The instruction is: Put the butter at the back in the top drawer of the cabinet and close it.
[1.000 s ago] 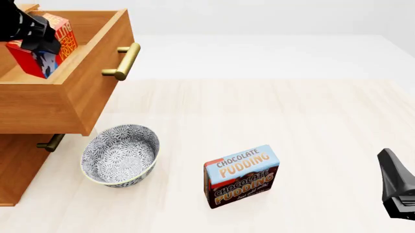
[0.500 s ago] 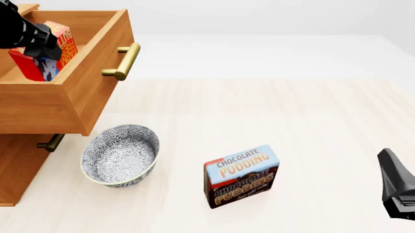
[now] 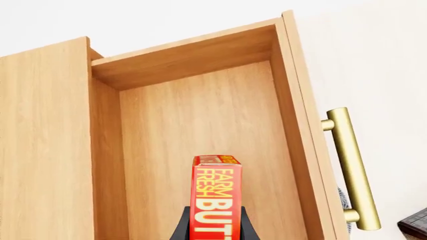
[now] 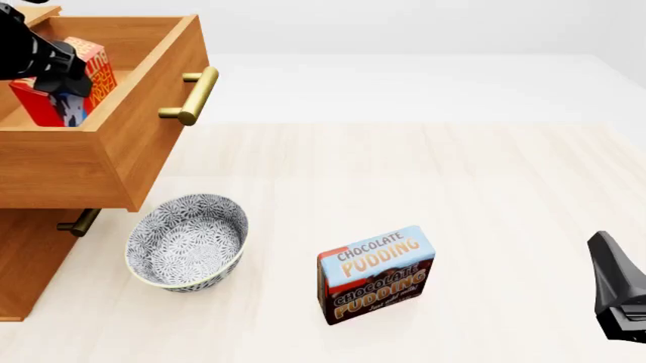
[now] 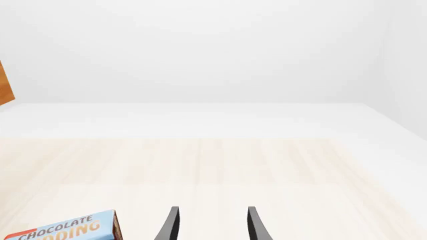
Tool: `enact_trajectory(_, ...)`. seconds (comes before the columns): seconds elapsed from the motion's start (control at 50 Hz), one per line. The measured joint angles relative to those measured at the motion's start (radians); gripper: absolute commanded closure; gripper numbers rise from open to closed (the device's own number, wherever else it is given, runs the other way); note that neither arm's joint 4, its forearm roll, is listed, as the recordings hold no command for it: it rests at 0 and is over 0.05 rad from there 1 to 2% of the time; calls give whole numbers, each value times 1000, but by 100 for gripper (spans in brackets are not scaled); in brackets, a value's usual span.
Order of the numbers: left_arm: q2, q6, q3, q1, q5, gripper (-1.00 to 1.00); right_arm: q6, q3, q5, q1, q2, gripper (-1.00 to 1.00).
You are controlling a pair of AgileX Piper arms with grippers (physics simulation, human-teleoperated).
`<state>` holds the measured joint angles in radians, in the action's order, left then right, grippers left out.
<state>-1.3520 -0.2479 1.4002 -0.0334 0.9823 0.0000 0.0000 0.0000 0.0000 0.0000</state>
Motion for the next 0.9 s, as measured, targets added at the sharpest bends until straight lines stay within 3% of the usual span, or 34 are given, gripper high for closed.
enact_trajectory(0.9,-11,-11,-21,-11,-13,100,0,0,0,0,0,-100)
